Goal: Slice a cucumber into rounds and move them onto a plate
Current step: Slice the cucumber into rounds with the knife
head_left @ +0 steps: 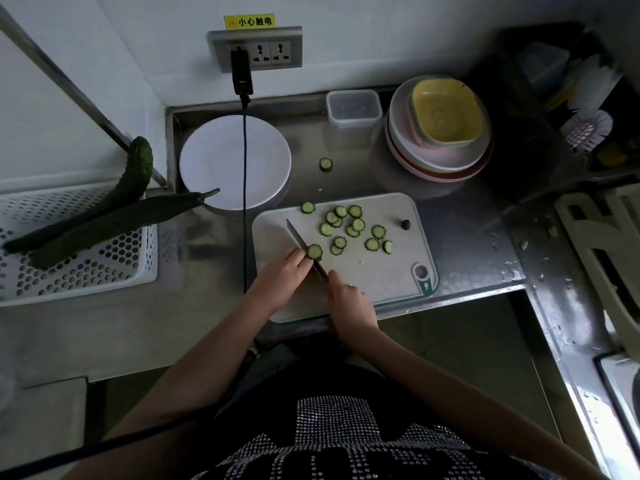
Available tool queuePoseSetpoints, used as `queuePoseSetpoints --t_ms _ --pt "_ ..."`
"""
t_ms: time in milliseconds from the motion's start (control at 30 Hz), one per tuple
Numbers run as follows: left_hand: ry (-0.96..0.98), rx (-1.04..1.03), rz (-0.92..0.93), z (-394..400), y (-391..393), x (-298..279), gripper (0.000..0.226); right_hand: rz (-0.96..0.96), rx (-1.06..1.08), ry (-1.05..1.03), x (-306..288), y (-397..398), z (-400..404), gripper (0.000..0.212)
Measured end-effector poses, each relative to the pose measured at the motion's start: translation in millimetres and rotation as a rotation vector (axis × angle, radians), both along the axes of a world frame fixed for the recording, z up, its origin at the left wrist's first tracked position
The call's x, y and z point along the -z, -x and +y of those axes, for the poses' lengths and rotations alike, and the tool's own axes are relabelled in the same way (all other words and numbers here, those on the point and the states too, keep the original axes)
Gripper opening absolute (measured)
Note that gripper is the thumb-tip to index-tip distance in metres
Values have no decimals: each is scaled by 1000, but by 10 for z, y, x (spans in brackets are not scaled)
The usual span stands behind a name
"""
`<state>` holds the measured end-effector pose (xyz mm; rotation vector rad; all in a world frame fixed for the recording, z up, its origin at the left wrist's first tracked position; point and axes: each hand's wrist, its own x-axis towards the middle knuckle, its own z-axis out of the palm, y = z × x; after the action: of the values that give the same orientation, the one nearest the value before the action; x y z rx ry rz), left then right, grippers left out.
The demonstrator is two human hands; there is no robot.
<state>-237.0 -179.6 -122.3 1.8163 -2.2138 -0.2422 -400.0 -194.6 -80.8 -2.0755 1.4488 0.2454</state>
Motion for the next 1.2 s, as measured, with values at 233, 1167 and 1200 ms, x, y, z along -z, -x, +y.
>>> queuePoseSetpoints --t_ms 233,1167,1200 --pt "40 -1 -4 -3 32 -78 43 -10 1 -3 33 1 -22 6" --pt "26 21 -18 24 -21 -56 40 -179 95 16 -103 20 -5 15" --pt "21 22 -18 26 -23 -56 40 -171 85 22 -110 17 0 15"
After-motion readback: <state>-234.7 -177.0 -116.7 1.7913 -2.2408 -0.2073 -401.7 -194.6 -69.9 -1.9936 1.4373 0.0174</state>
